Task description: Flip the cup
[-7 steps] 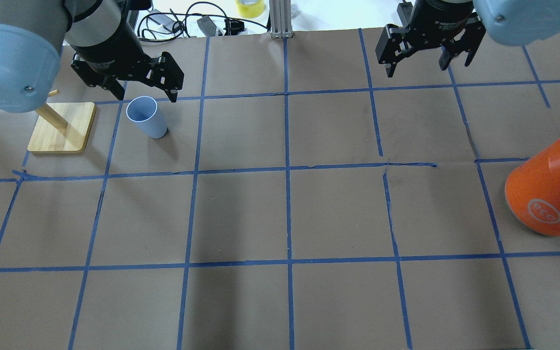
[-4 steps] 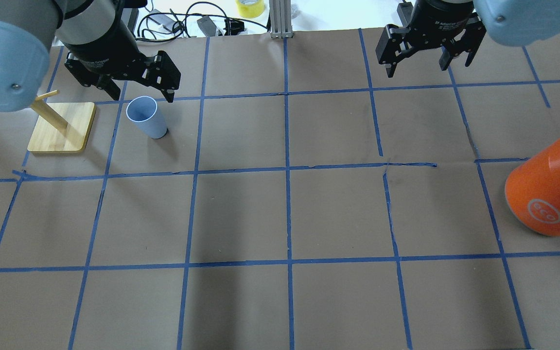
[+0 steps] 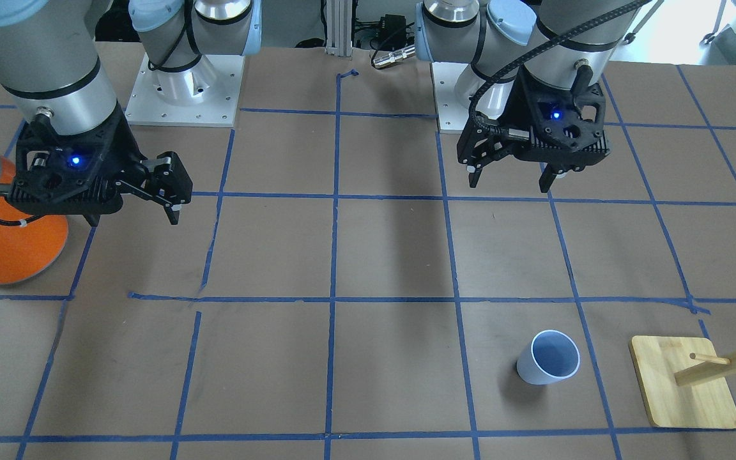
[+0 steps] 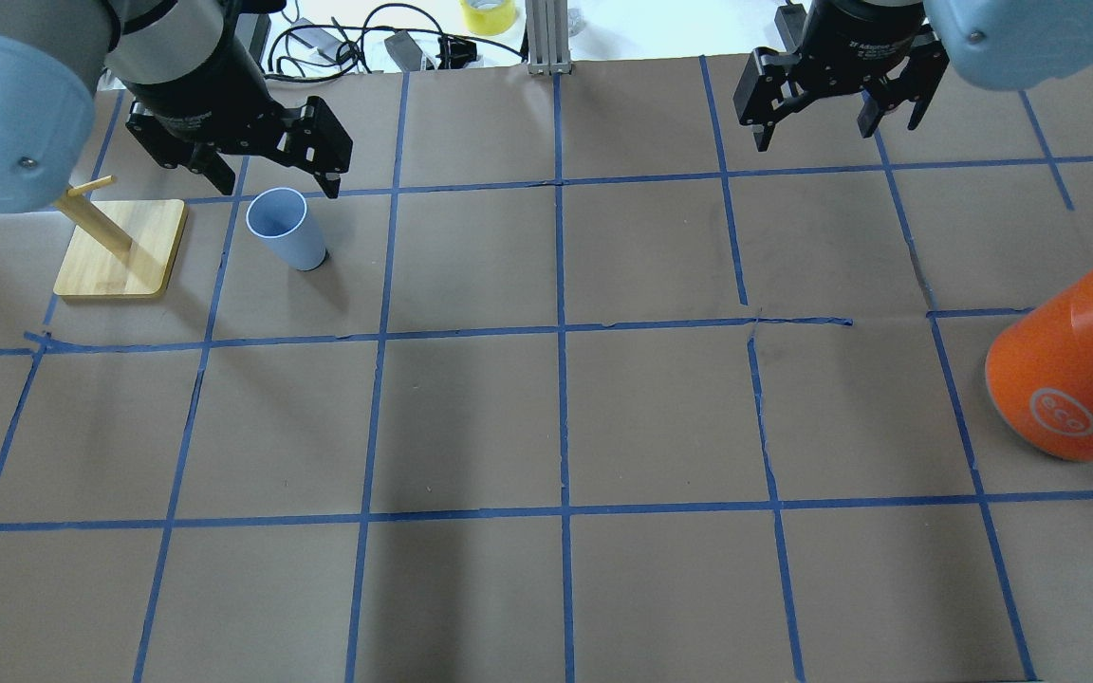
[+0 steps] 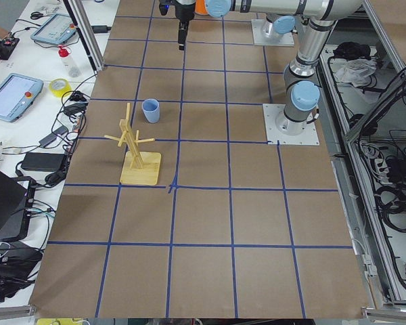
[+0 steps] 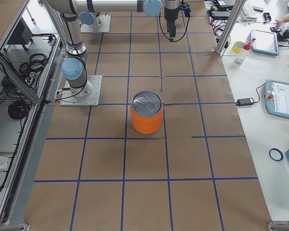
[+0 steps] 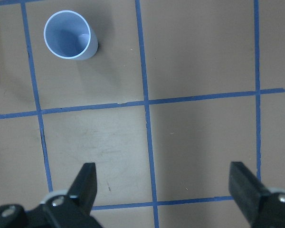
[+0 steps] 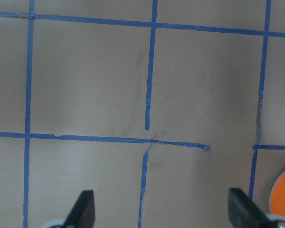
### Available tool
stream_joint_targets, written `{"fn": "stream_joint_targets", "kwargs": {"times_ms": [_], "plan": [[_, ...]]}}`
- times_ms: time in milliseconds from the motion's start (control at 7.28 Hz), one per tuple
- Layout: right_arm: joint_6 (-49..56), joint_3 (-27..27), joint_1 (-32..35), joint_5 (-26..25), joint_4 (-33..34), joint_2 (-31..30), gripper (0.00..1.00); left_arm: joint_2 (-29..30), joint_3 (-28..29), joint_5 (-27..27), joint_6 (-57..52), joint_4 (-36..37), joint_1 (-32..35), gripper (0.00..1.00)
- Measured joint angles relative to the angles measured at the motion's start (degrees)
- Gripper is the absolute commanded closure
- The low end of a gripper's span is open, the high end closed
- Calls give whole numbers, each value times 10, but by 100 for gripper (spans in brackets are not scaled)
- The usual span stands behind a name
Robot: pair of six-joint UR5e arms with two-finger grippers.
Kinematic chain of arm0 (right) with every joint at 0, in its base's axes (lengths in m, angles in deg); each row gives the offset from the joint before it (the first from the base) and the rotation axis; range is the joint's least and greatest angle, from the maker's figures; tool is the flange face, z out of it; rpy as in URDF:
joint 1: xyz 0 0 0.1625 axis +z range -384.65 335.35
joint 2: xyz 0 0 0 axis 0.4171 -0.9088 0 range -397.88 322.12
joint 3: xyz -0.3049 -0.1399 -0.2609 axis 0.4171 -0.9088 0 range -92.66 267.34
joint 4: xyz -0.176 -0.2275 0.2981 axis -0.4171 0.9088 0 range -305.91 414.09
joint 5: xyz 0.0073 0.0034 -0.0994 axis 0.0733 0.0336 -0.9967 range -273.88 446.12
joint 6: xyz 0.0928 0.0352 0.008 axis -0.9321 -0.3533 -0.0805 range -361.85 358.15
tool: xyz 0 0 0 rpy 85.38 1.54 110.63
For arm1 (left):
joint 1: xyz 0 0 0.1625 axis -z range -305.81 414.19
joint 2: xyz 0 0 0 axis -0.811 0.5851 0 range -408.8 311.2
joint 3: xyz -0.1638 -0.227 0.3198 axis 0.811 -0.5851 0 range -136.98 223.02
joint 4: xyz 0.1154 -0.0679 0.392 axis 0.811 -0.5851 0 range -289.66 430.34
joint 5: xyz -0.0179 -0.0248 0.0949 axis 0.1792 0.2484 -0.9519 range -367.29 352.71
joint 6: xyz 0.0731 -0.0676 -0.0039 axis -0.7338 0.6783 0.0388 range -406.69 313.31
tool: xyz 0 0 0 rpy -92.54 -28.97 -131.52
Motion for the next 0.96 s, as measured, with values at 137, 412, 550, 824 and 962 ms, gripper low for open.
{"fn": "stream_joint_targets", "kwargs": {"times_ms": [137, 412, 550, 824, 962], "plan": [[0, 0, 0, 1, 0, 0, 0, -1, 0, 6, 9, -15, -2, 0], [0, -1, 0, 2, 1, -1, 0, -3, 1, 7, 16, -24, -4, 0], [0, -1, 0, 2, 1, -1, 0, -3, 1, 6, 16, -25, -5, 0], [1, 0, 1, 2, 2, -1, 0, -4, 1, 6, 14, -25, -6, 0], [1, 0, 1, 2, 3, -1, 0, -4, 1, 6, 14, -25, -6, 0]]}}
